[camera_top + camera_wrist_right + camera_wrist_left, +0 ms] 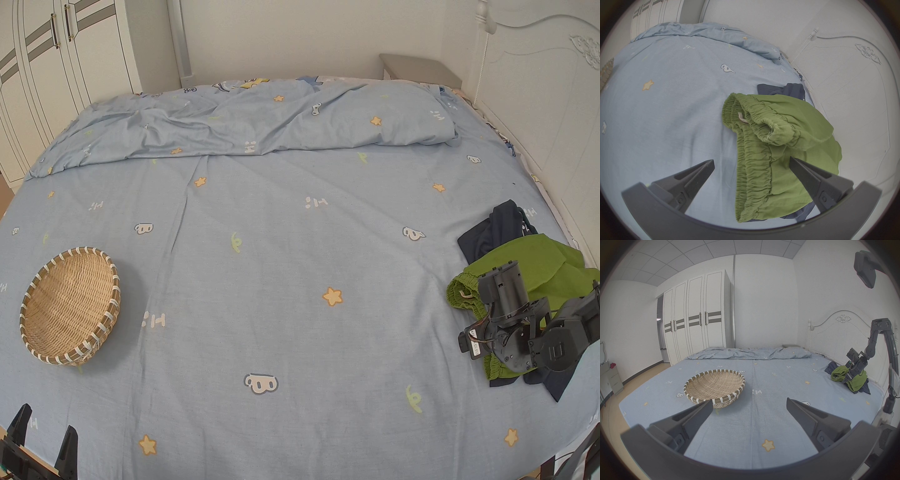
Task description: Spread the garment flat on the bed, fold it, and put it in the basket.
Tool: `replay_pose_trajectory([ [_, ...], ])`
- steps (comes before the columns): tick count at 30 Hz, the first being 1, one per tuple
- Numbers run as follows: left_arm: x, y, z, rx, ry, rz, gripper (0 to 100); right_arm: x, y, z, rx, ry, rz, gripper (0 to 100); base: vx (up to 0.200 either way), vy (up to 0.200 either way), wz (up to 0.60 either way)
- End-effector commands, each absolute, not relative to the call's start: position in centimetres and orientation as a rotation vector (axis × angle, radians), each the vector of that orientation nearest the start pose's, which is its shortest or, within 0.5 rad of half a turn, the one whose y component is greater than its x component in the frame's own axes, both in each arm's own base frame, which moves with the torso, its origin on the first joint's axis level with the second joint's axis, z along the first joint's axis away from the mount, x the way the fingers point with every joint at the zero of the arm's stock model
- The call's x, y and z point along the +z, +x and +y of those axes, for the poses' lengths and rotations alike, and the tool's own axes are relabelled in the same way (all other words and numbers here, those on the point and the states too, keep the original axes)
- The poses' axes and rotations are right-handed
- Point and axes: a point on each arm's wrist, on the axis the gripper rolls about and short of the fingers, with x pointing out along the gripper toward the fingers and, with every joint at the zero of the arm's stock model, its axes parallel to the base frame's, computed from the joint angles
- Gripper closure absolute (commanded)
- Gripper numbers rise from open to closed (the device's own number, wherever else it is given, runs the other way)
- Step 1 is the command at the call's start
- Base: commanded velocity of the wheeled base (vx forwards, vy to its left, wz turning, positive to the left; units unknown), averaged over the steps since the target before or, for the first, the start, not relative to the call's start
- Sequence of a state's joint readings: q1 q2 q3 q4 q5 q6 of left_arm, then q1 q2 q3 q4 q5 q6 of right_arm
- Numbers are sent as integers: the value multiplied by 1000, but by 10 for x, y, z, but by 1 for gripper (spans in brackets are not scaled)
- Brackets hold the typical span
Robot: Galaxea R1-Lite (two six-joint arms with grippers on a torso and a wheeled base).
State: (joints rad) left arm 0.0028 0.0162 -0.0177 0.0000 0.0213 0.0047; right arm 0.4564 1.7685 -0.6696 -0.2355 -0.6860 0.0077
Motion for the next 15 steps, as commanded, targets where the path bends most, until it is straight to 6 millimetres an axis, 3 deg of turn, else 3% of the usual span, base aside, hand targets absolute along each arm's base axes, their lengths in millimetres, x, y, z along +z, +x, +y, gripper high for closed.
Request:
replay_pose_trajectory([
  [1, 76, -23, 0, 25, 5, -1, 0, 92, 258, 104, -243, -466, 748, 0, 0, 0, 0],
  [13, 76, -23, 0, 25, 5, -1, 0, 89, 268, 99, -283, -464, 755, 0, 0, 0, 0],
  [14, 76, -23, 0, 25, 5, -1, 0, 88, 270, 99, -289, -463, 756, 100, 0, 0, 0],
  [15, 76, -23, 0, 25, 5, -1, 0, 88, 270, 98, -290, -463, 758, 100, 0, 0, 0],
])
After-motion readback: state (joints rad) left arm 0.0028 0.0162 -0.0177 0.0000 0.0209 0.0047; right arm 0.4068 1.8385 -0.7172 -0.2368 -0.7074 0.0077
